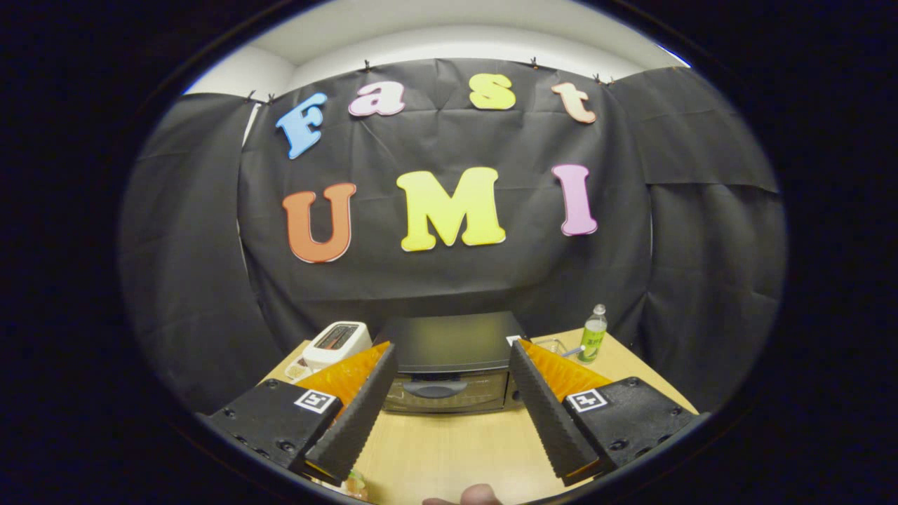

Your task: Open the toaster oven, put the food inside, and close the toaster oven door.

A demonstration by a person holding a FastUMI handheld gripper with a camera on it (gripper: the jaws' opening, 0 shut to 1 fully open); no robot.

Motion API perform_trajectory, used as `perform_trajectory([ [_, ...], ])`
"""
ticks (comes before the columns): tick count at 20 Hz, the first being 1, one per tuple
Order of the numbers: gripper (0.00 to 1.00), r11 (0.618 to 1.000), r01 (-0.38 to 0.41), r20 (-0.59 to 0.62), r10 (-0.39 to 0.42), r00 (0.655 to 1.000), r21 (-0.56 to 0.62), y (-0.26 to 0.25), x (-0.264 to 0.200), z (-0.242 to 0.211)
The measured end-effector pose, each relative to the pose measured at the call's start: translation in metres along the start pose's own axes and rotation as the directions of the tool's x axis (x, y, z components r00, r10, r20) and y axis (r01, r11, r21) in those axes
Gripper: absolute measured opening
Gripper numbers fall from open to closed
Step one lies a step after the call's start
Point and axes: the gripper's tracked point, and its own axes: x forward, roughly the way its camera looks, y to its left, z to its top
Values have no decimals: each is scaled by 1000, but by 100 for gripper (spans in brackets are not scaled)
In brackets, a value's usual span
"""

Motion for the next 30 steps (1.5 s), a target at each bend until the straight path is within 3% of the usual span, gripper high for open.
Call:
perform_trajectory([
  [11,100,1000,-12,-115,12,993,8,10,136,-79],
  [16,100,999,-17,-162,12,987,-31,11,174,-106],
  [20,100,996,2,-180,-17,983,-84,6,176,-122],
  [22,100,998,3,-162,-12,987,-58,6,179,-127],
  [30,100,996,-21,-227,0,974,-90,3,134,-153],
])
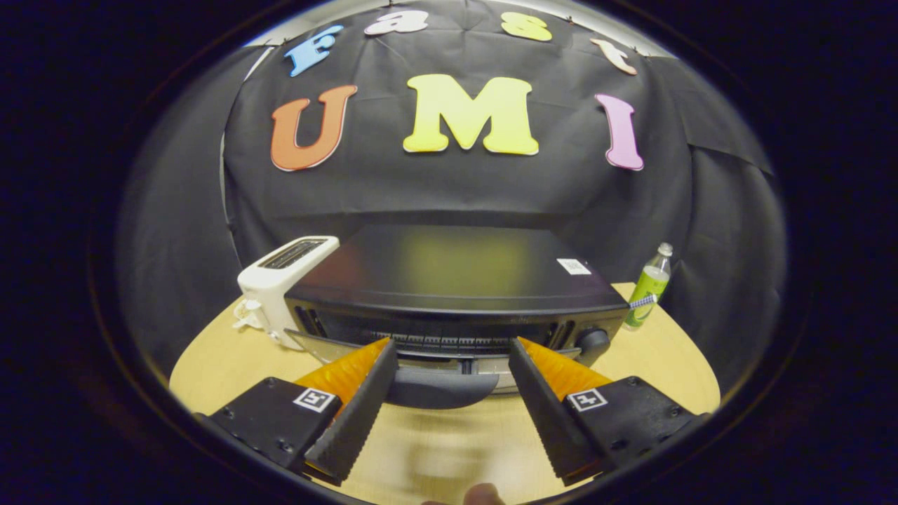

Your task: Open the toaster oven, put the food inside, and close the toaster oven door.

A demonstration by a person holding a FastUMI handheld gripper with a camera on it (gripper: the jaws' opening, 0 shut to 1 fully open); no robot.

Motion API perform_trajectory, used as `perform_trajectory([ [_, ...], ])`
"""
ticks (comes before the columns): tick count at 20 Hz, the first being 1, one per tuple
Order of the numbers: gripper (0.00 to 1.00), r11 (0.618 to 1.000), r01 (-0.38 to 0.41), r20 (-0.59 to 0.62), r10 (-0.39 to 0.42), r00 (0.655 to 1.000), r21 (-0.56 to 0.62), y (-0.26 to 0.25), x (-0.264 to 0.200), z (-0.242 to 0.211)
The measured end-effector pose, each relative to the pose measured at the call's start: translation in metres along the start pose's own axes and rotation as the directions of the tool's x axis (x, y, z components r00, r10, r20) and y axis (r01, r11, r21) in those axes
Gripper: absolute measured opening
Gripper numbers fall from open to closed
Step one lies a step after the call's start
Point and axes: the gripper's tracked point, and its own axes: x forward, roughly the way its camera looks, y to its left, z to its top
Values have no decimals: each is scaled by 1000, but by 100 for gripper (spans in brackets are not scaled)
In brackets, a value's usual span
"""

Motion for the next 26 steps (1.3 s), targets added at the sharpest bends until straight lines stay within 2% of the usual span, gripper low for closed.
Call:
perform_trajectory([
  [6,100,999,21,-95,-25,995,-37,2,-31,-58],
  [12,100,1000,-14,-247,9,969,-20,4,-40,-119],
  [16,100,998,-44,-239,34,970,-33,2,-48,-108],
  [18,100,994,-102,-242,91,966,-36,5,-68,-99],
  [20,100,978,-210,-265,206,942,14,14,-92,-86],
  [22,100,950,-302,-293,313,903,83,21,-117,-74],
  [24,100,900,-390,-332,434,838,194,32,-147,-62],
  [26,100,843,-439,-368,533,762,312,44,-170,-55],
])
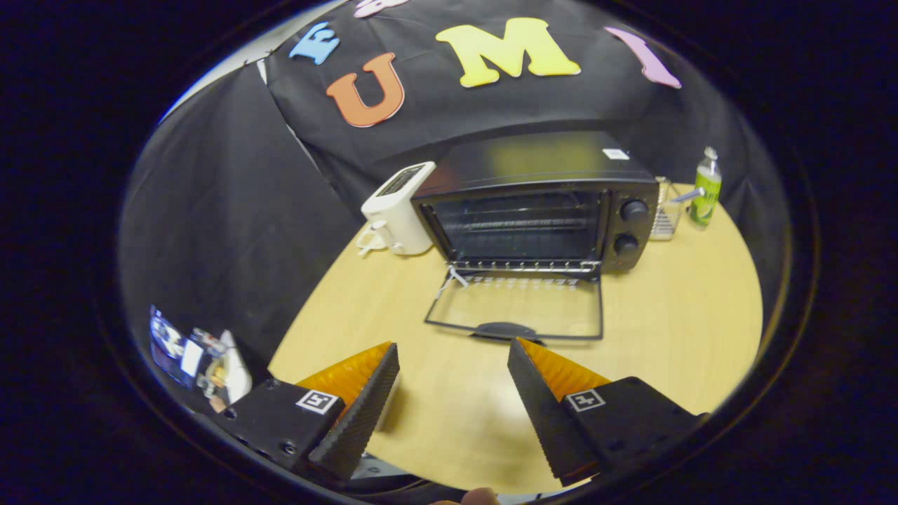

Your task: Open the toaster oven, put the food inside, and close the toaster oven door.

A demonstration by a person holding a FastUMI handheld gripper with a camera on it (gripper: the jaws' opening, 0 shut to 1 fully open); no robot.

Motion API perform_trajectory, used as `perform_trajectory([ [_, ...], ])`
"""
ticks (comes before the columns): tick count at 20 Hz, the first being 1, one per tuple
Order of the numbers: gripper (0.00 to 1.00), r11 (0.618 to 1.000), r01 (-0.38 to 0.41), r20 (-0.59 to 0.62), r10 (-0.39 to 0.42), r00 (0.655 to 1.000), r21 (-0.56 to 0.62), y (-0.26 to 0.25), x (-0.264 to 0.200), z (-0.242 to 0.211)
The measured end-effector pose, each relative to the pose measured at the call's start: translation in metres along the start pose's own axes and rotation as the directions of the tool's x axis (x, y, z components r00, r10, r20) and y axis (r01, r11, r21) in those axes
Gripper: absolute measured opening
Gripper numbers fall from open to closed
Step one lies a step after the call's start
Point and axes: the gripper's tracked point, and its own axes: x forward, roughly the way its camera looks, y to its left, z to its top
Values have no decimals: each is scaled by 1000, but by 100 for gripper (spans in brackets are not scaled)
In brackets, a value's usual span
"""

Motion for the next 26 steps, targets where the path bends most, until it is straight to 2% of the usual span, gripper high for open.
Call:
perform_trajectory([
  [2,100,993,-82,-70,88,994,88,22,-11,-8],
  [4,100,979,-122,-143,146,979,162,36,-10,-24],
  [9,99,962,-113,-311,189,931,247,56,21,-87],
  [13,94,968,-100,-383,185,905,230,64,52,-122],
  [15,88,971,-85,-400,171,901,224,62,65,-131],
  [20,74,955,-90,-425,209,881,283,72,83,-141],
  [22,62,952,-96,-426,219,878,291,75,84,-142],
  [23,48,952,-97,-428,220,877,290,75,84,-142],
  [24,42,951,-98,-431,223,874,293,74,82,-142],
  [26,37,944,-98,-443,238,864,315,77,80,-141],
])
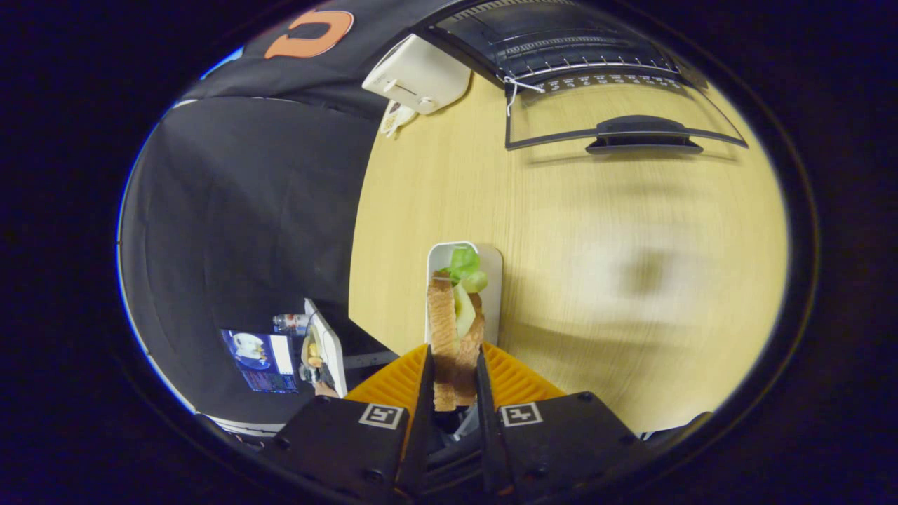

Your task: Open the toaster oven, put the food inside, and close the toaster oven door.

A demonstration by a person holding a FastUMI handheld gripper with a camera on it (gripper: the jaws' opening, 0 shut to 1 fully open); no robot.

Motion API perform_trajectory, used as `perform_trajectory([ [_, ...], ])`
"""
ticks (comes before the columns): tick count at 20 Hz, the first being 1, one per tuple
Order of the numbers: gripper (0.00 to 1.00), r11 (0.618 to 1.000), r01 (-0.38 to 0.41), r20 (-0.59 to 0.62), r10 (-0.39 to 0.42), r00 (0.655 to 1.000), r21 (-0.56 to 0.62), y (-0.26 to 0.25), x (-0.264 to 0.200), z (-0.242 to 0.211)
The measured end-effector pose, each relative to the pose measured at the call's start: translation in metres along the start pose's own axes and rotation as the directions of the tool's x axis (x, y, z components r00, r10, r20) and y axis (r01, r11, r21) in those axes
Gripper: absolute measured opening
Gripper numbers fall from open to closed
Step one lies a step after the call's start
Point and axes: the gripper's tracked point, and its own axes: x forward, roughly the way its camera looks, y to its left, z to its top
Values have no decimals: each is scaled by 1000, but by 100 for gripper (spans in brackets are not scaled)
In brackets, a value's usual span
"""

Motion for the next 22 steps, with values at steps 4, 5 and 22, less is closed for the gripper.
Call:
perform_trajectory([
  [4,26,999,-30,5,30,1000,-14,14,-19,-3],
  [5,25,999,-48,12,48,999,-5,20,-27,-3],
  [22,24,890,-391,640,162,751,234,11,-184,157],
])
